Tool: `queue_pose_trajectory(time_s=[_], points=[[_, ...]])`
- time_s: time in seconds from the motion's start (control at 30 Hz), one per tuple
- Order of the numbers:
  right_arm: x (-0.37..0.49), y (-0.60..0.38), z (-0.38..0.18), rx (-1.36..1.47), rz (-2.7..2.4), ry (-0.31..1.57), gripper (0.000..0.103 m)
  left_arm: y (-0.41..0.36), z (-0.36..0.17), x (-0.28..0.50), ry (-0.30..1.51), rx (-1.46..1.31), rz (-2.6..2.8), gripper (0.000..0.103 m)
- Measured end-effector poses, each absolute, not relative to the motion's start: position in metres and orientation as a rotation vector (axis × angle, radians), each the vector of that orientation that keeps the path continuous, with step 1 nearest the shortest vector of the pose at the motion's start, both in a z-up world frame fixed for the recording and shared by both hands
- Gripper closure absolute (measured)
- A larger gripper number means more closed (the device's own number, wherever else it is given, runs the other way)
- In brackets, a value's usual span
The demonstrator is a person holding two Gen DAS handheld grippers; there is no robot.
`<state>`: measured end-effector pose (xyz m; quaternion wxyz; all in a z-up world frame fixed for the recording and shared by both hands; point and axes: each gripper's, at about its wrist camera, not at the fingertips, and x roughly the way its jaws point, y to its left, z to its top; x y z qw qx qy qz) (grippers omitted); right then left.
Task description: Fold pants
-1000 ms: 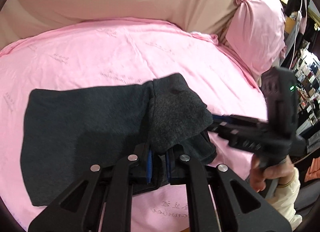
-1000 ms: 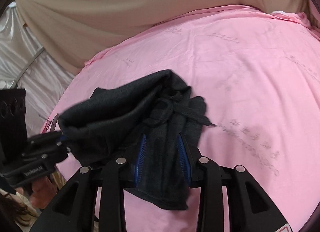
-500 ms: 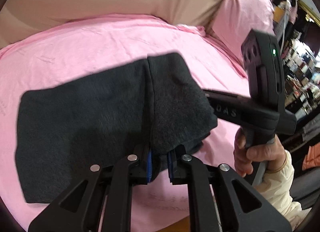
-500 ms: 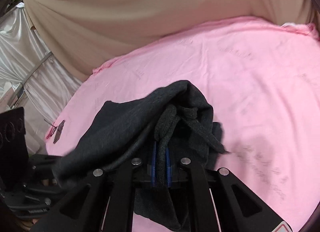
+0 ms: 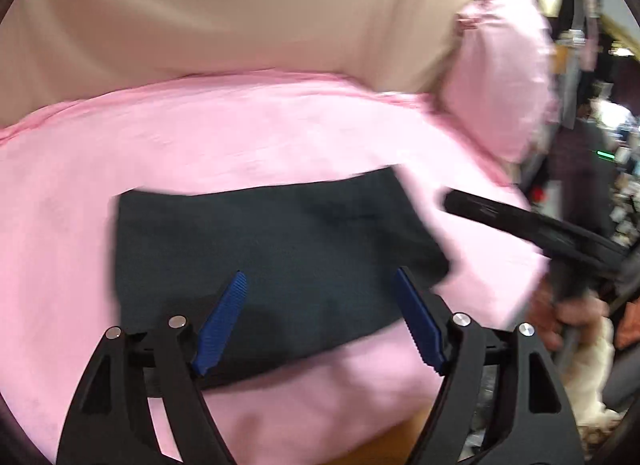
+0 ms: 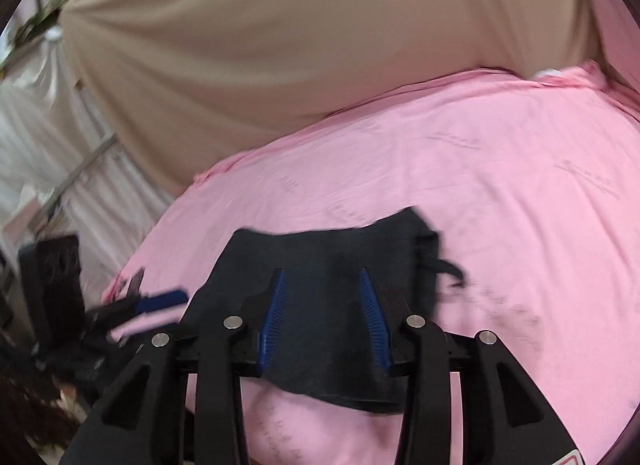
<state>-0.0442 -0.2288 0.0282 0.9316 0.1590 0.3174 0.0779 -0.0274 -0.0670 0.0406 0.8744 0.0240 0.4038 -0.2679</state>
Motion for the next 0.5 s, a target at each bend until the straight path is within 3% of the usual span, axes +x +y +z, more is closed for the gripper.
queue_pose_trajectory(time_s=[0.07, 0.13, 0.23, 0.27, 0.33, 0.4, 0.5], points=[[-0.024, -0.23, 0.002, 0.301, 0.113, 0.747, 0.076, -0.051, 0.012, -0.008, 0.929, 0.077, -0.42, 0.033], [-0.021, -0.252, -0.024, 0.308, -0.035, 0.818, 0.103, -0.037, -0.01, 0.007, 0.968, 0.099, -0.312, 0.041], [-0.047, -0.272, -0.014, 0.441, -0.065, 0.756, 0.103, -0.015, -0.018, 0.011, 0.988, 0.028, -0.326, 0.041], [-0.057, -0.269, -0.005, 0.413, -0.089, 0.739, 0.1, -0.009, -0.011, 0.009, 0.977, 0.009, -0.323, 0.042], [-0.076, -0.258, 0.009, 0.382, -0.122, 0.72, 0.066, 0.007, 0.002, -0.001, 0.938, -0.027, -0.328, 0.038], [-0.084, -0.252, 0.008, 0.39, -0.1, 0.732, 0.048, 0.026, 0.014, -0.008, 0.902, -0.08, -0.332, 0.014], [-0.079, -0.251, -0.017, 0.458, -0.096, 0.795, 0.039, 0.05, 0.003, -0.007, 0.959, -0.173, -0.328, 0.012]])
